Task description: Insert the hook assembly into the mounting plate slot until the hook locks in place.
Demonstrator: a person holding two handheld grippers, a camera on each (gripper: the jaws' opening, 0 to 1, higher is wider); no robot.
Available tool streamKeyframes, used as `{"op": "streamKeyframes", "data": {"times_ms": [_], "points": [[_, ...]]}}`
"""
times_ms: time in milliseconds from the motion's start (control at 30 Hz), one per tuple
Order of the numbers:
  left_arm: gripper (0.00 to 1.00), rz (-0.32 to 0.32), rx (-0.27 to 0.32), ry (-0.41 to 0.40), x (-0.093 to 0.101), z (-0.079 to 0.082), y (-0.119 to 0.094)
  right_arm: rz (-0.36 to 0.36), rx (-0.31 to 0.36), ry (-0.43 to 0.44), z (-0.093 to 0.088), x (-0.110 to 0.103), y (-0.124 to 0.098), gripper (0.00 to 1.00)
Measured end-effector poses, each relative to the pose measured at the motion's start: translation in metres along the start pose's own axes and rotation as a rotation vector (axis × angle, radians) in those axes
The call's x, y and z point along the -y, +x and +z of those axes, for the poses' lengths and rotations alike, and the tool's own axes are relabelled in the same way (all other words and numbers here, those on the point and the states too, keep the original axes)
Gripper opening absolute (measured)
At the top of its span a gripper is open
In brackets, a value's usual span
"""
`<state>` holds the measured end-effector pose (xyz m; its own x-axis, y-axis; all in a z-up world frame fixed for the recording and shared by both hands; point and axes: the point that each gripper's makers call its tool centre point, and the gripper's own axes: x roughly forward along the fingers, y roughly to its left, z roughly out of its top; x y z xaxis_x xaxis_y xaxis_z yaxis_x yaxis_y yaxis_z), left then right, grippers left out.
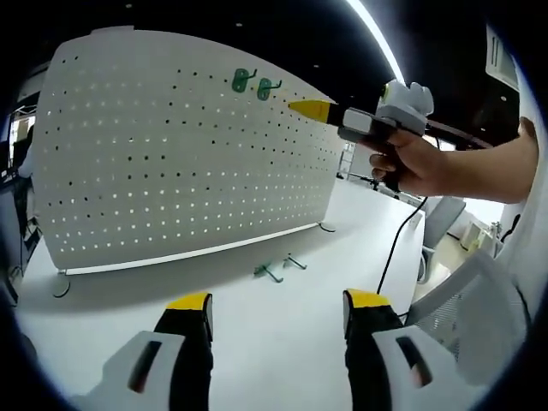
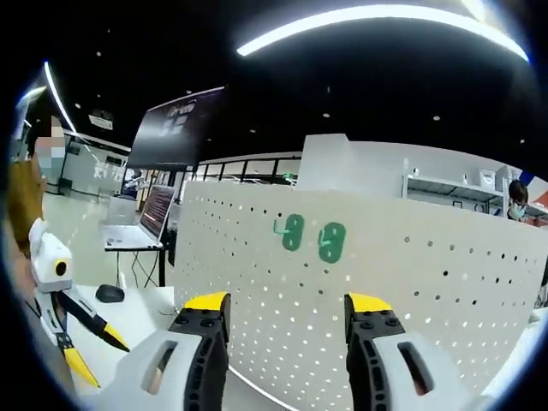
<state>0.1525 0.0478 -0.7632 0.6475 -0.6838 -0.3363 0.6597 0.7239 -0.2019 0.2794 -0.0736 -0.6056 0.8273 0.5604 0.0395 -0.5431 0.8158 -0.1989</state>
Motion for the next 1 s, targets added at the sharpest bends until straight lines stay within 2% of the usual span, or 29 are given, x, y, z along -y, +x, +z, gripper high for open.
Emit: {"op": "streamKeyframes", "data": {"times_ms": [167,1000], "points": [[0.63,0.0,-0.002,0.003,0.0,-0.001,0.0,0.02,-0.025,0.019,-0.011,-0.005,-0.013,0.53],[0.65,0.006,0.0,0.015,-0.001,0.001,-0.001,0.029,-0.141,0.099,-0.067,-0.01,-0.075,0.62]]}}
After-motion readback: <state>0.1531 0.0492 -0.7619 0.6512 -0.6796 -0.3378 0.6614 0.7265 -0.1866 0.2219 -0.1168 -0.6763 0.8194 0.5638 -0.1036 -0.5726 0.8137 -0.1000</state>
